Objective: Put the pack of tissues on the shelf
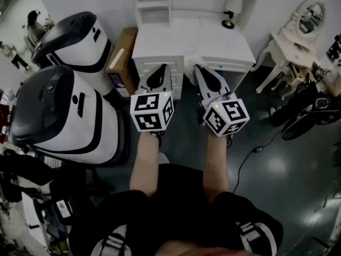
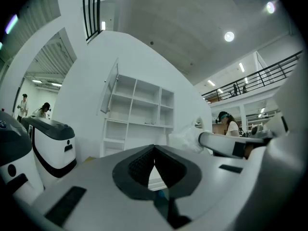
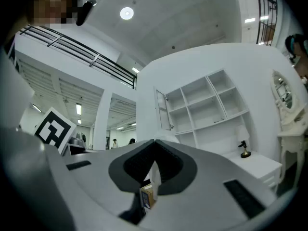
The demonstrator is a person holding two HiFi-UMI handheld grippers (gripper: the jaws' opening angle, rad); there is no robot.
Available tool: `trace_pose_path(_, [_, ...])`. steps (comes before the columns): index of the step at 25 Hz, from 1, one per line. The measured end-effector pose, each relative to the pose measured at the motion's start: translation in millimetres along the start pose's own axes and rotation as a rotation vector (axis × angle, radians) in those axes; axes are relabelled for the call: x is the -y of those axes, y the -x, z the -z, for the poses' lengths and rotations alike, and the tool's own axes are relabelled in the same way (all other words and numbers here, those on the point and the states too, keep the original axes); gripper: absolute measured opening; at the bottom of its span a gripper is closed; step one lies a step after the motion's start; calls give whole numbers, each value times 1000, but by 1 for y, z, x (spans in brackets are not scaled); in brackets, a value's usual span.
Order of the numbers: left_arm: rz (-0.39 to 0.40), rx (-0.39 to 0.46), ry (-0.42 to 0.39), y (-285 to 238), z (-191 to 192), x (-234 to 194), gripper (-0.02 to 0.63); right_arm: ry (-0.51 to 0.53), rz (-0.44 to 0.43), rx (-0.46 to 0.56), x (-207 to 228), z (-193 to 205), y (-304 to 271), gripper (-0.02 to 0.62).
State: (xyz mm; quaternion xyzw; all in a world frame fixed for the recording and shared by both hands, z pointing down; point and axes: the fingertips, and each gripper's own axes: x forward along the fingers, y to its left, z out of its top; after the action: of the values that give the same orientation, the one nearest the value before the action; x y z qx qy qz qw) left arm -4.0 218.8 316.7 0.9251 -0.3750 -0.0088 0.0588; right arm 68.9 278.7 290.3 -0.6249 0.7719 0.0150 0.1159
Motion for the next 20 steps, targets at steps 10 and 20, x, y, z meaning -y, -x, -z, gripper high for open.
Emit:
trace_pose_path(10, [34,-5,-20,-19,0,31,11,-28,4,14,25,-6,11,18])
trace_pose_path(20, [42,-28,-28,-29,6,38,11,-59,24,0,42,0,13,18])
